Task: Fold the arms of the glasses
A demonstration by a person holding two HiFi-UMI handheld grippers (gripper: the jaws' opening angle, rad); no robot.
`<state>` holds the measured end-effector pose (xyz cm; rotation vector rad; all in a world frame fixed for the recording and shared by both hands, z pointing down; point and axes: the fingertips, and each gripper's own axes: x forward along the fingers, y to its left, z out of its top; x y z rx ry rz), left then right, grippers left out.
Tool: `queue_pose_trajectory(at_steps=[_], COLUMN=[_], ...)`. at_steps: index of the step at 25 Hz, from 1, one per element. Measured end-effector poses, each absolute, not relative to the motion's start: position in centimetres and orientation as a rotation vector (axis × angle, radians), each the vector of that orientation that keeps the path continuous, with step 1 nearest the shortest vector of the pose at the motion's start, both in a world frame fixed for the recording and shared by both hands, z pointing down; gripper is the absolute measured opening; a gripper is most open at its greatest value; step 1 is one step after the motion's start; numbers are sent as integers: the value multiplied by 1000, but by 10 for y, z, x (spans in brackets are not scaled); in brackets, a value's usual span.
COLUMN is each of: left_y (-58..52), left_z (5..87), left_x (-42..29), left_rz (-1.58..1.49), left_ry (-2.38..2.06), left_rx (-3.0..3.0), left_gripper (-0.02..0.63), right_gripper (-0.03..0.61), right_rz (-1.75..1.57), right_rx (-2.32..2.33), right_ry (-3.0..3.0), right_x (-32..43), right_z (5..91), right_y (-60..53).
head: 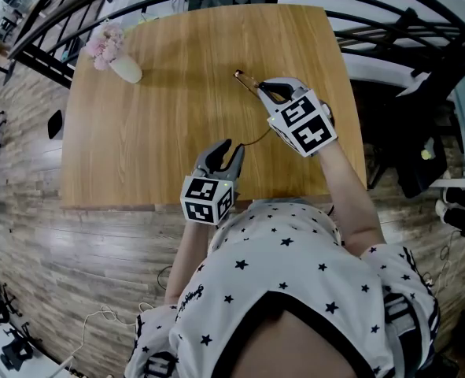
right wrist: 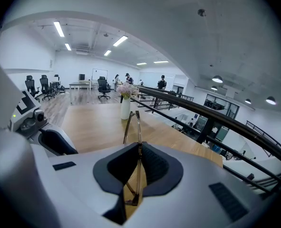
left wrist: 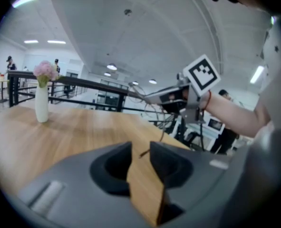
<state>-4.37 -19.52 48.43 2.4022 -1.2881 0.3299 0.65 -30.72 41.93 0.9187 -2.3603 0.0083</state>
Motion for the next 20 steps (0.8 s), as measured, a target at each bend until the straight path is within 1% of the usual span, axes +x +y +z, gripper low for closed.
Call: queue_pose_trajectory(at_steps=[11, 20], left_y=[-193, -198], left_z=[498, 500], left_x=[-42, -45], left_rz=[379, 368], left_ry=[-1308, -1353], left_rx=[2373, 2338], left_gripper=[109, 104], right_gripper=[20, 20], right_rz=[-5, 2], right_rx=[927, 908], right_ry=[-2398, -2398], right_x=[3, 3], right_z=[405, 410], right_y=[-308, -304])
